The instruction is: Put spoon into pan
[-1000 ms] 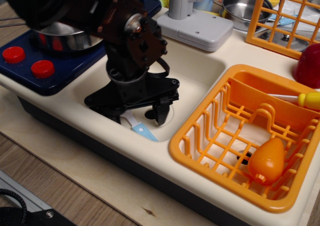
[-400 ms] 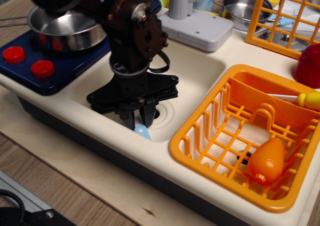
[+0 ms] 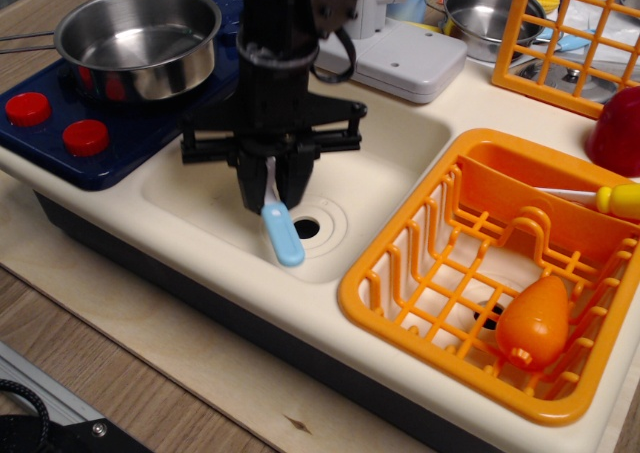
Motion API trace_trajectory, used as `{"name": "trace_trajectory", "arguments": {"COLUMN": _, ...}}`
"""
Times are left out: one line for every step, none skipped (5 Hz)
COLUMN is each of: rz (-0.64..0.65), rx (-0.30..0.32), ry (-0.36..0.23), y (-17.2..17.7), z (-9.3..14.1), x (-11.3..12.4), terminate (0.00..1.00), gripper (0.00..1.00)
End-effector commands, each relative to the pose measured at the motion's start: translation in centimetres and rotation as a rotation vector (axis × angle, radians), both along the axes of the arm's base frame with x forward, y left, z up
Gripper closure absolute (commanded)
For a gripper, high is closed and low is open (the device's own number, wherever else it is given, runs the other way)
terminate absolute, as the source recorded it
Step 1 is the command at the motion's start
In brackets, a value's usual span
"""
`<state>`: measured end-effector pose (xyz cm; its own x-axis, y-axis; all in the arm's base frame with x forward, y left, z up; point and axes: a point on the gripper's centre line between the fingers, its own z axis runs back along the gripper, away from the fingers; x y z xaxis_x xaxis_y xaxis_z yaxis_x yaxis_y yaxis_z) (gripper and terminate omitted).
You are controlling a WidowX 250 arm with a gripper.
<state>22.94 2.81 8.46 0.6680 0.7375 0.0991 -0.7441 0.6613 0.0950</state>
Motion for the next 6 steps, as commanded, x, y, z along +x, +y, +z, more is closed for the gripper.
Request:
{"name": "trace_trajectory", "arguments": {"rz": 0.007, "rx": 0.031, "ry": -0.088, "y": 0.2, "z": 4.0, "x": 0.0, "terminate": 0.00, "gripper": 1.00}}
{"name": "trace_trajectory", "arguments": {"rz": 0.016, "rx": 0.027, "ry": -0.080, "y": 0.2, "z": 5.5, "x": -0.5, "terminate": 0.00, "gripper": 1.00}}
{"name": "trace_trajectory", "arguments": {"rz": 0.004, "rx": 0.046, "ry": -0.047, "y": 0.4, "z": 7.9, "x": -0.8, "terminate": 0.00, "gripper": 1.00}}
{"name": "trace_trajectory", "arguments": {"rz": -0.042, "rx": 0.091, "ry": -0.030, "y": 1.3, "z": 9.8, "x": -1.3, "terminate": 0.00, "gripper": 1.00}}
{"name": "trace_trajectory", "arguments": {"rz": -0.095, "rx": 0.128, "ry": -0.009, "y": 2.4, "z": 11.1, "x": -1.6, "terminate": 0.00, "gripper": 1.00}}
{"name": "trace_trajectory", "arguments": {"rz": -0.207, "rx": 0.183, "ry": -0.043, "y": 5.6, "z": 11.3, "x": -2.0, "terminate": 0.00, "gripper": 1.00}}
